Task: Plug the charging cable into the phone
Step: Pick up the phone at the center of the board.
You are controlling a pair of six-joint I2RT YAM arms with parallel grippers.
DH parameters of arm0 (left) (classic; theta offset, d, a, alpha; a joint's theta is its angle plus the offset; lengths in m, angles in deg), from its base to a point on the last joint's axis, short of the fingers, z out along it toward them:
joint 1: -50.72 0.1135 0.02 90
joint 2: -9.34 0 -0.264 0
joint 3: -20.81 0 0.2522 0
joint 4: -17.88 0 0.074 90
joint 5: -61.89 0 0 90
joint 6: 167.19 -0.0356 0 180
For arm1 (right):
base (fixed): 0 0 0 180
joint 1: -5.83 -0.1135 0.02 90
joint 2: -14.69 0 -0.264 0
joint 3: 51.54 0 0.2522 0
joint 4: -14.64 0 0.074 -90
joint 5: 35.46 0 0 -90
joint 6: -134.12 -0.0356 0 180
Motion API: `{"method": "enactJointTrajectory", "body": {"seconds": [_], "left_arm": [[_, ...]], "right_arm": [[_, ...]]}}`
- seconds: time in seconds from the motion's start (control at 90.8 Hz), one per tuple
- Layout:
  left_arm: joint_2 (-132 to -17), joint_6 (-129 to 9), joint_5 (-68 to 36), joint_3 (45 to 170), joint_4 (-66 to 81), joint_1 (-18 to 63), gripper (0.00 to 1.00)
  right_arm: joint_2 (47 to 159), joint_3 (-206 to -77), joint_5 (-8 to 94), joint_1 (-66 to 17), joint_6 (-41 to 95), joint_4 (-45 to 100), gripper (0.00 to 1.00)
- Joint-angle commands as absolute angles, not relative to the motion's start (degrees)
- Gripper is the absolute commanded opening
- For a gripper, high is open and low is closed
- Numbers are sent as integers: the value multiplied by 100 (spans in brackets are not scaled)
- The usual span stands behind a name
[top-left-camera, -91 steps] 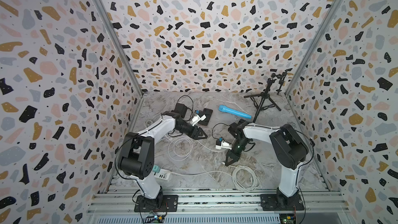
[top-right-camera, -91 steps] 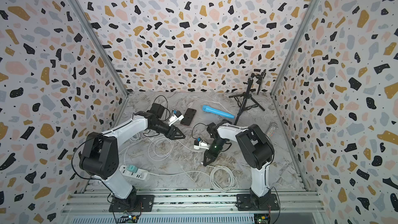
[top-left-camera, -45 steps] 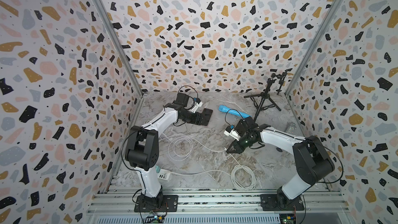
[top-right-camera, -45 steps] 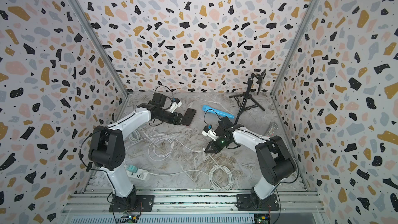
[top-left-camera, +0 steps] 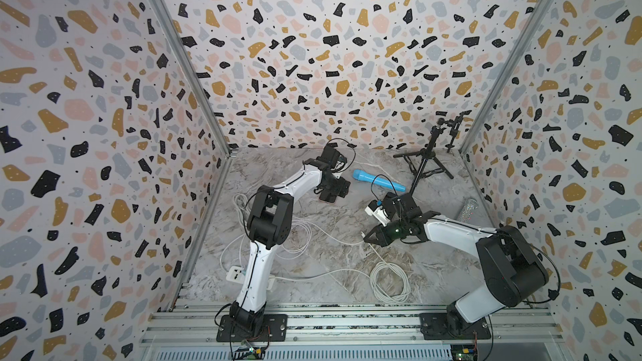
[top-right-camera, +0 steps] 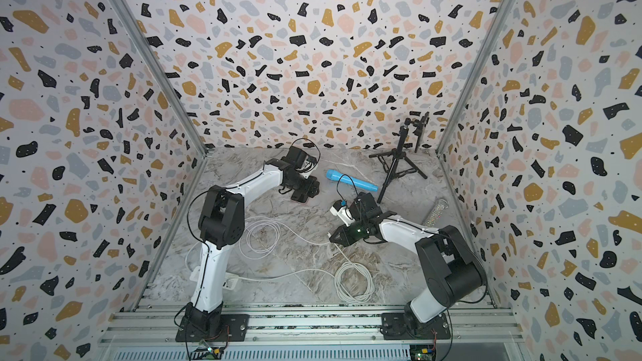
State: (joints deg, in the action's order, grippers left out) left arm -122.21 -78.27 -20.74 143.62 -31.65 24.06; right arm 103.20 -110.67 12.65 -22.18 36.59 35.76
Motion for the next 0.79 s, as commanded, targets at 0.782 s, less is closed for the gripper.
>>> {"method": "enactJointTrajectory", "body": {"seconds": [0.782], "left_arm": [[-13307,-7393,-2308,15585,-4115,2512,75]], "right_arm": [[9967,-11197,1667,-2201,3451,3584,0]]}}
